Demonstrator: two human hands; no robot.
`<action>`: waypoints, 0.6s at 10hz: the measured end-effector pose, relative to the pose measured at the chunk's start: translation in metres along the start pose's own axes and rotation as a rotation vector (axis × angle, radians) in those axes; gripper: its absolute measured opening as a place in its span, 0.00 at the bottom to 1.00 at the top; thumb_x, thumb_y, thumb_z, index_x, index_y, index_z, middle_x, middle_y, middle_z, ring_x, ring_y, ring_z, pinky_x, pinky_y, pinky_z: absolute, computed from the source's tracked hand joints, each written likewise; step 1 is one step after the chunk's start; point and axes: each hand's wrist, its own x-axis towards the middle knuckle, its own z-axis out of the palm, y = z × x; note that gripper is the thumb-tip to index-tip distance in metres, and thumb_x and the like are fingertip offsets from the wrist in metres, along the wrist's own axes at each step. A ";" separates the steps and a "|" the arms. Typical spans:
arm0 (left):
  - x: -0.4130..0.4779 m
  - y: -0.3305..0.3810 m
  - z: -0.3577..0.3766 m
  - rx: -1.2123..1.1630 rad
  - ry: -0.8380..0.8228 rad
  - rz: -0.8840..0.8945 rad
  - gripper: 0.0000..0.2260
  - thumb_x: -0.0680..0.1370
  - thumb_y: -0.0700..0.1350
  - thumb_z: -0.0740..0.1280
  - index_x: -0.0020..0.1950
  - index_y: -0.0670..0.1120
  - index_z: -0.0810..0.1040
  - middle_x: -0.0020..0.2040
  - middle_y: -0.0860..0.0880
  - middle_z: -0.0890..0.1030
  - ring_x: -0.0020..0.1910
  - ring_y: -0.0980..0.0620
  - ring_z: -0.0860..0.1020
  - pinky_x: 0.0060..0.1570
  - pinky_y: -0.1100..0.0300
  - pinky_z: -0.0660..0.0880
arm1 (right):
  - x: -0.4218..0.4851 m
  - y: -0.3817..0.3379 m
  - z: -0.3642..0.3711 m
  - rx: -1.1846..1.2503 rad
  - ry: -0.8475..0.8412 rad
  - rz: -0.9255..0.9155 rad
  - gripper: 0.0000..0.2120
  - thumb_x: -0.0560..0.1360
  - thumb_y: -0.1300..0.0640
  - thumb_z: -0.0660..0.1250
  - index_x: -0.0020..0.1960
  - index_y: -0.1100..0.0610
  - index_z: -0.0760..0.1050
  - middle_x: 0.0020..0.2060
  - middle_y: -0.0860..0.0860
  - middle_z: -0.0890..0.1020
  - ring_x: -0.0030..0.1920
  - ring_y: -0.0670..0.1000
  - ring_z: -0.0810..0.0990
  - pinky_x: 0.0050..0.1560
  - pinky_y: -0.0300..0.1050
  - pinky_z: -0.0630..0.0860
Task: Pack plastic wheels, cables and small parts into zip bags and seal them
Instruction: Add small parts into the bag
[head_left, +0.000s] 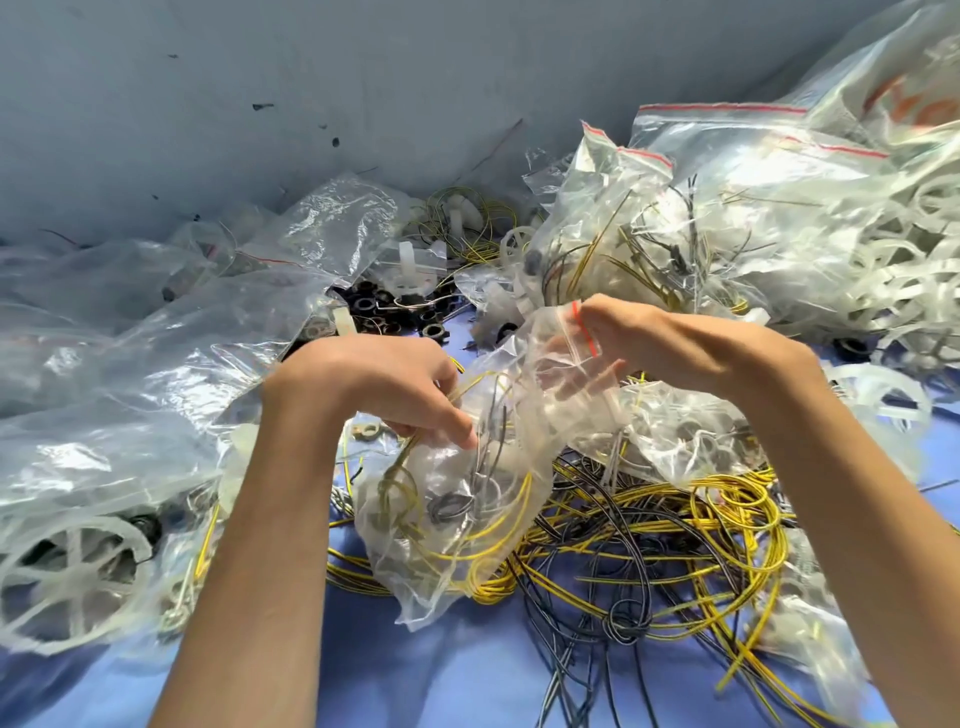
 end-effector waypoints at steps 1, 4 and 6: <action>-0.001 0.000 -0.002 -0.057 -0.002 0.032 0.16 0.68 0.55 0.75 0.35 0.47 0.73 0.26 0.54 0.79 0.23 0.61 0.74 0.24 0.72 0.66 | -0.013 -0.010 -0.005 0.173 0.045 -0.032 0.20 0.81 0.41 0.44 0.53 0.42 0.74 0.59 0.52 0.80 0.54 0.55 0.80 0.59 0.53 0.74; 0.000 -0.001 -0.001 -0.061 -0.027 0.065 0.15 0.70 0.52 0.74 0.35 0.46 0.71 0.30 0.51 0.78 0.29 0.55 0.77 0.30 0.65 0.70 | -0.012 -0.012 -0.014 0.036 -0.117 0.164 0.13 0.78 0.47 0.60 0.44 0.53 0.79 0.40 0.52 0.81 0.40 0.48 0.76 0.45 0.52 0.74; -0.004 -0.008 -0.004 -0.158 0.008 0.074 0.16 0.69 0.50 0.75 0.33 0.46 0.69 0.29 0.48 0.76 0.28 0.54 0.75 0.31 0.64 0.71 | -0.024 -0.001 -0.028 0.086 -0.076 0.226 0.13 0.79 0.47 0.59 0.50 0.47 0.82 0.49 0.50 0.84 0.48 0.56 0.82 0.51 0.55 0.78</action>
